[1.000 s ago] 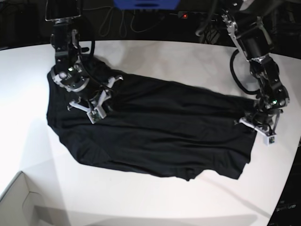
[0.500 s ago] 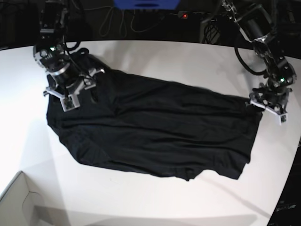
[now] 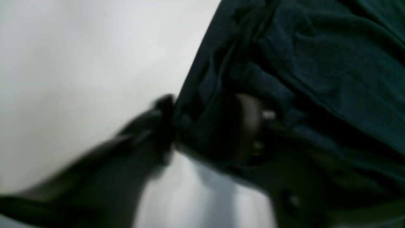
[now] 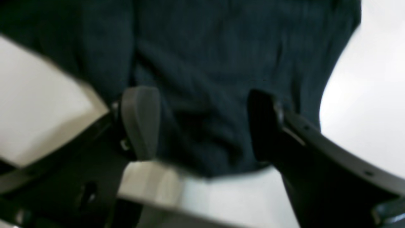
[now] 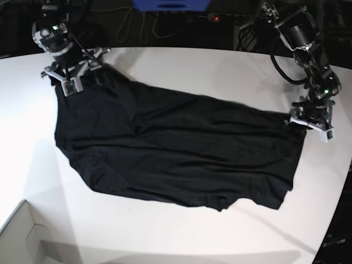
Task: Layout the t-shirt on the table in an organized manner, then fold the t-shirt properly
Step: 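Pull the collar corners apart with both grippers to stretch the edge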
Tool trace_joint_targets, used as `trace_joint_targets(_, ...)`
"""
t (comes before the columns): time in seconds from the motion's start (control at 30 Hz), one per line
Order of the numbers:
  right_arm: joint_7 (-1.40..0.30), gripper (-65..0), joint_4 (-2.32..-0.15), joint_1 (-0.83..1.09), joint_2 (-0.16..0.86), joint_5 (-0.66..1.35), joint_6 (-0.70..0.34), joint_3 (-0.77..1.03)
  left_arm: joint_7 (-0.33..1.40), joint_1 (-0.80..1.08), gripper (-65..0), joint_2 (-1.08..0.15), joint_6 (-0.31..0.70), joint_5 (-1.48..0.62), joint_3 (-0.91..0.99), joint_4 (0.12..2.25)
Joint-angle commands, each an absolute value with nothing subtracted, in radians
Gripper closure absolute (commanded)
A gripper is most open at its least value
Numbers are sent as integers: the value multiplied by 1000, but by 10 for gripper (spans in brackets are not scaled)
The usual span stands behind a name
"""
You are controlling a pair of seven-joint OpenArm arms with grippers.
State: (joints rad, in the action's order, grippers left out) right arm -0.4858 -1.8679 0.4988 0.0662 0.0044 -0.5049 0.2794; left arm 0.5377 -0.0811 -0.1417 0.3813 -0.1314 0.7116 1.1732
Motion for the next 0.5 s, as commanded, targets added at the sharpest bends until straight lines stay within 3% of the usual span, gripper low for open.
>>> trace_joint_targets(0.0,-461,-449,-1886,515,71,16,-510,286,567,-91,-141,-147,381,-130,710,1176)
trace_joint_targets(0.07,-456,-448,-1886,544,73,19,-510,286,567,-108,0,-147,381,-130,714,1176)
trace_joint_targets(0.17,-392,-448,-1882,585,71,19,-512,278,568,-113,-22,-148,383,-130,710,1176)
trace_joint_targets(0.47,-326,-447,-1840,585,42,18,-512,214,568,-113,0,-154,383,-130,714,1176)
